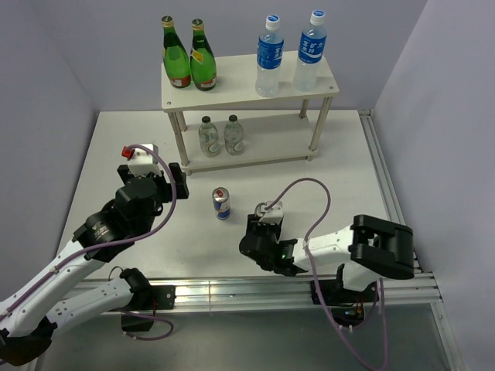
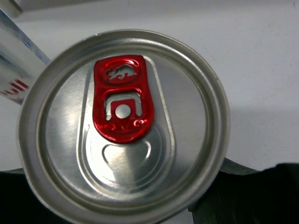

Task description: Place and organize the beverage onto the shelf

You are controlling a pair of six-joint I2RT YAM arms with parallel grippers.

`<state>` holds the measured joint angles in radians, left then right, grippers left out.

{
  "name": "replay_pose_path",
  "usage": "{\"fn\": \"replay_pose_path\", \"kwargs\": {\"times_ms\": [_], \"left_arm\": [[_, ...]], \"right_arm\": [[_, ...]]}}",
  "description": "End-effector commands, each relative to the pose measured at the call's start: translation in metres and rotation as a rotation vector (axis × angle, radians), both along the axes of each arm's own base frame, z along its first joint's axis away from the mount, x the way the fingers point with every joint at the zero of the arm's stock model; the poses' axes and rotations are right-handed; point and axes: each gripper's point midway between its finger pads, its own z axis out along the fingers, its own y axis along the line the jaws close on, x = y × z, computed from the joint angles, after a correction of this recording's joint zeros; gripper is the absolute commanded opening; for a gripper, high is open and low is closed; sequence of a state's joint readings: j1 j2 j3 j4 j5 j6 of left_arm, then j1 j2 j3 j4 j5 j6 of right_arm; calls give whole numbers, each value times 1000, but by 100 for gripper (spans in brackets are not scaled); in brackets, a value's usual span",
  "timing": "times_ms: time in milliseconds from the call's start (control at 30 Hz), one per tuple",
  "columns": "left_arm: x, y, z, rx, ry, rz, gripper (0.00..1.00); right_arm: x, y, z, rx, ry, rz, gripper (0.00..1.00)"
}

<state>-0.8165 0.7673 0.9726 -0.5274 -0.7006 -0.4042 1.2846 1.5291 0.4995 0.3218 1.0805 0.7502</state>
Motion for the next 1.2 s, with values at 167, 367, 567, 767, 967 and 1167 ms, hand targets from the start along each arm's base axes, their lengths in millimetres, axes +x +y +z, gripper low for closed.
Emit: {"fn": "replay_pose_path", "kwargs": {"times_ms": [167, 367, 567, 767, 967, 1167], "left_arm": [[1, 0, 9, -10, -26, -13, 99], [2, 0, 7, -5, -22, -8, 99], [2, -1, 7, -5, -23, -12, 99], [3, -3, 5, 1, -16, -18, 99], [3, -6, 2, 4, -9, -30, 99], [4, -6, 2, 5, -7, -27, 99]], "right_arm": [[45, -11, 116, 197, -135, -141, 0], [108, -42, 155, 247, -170, -236, 0], [177, -65, 168, 215, -186, -309, 0], [227, -91, 163, 190, -176, -371, 0], [256, -108, 147, 172, -160, -402, 0], [277, -117, 133, 143, -147, -422, 0]]}}
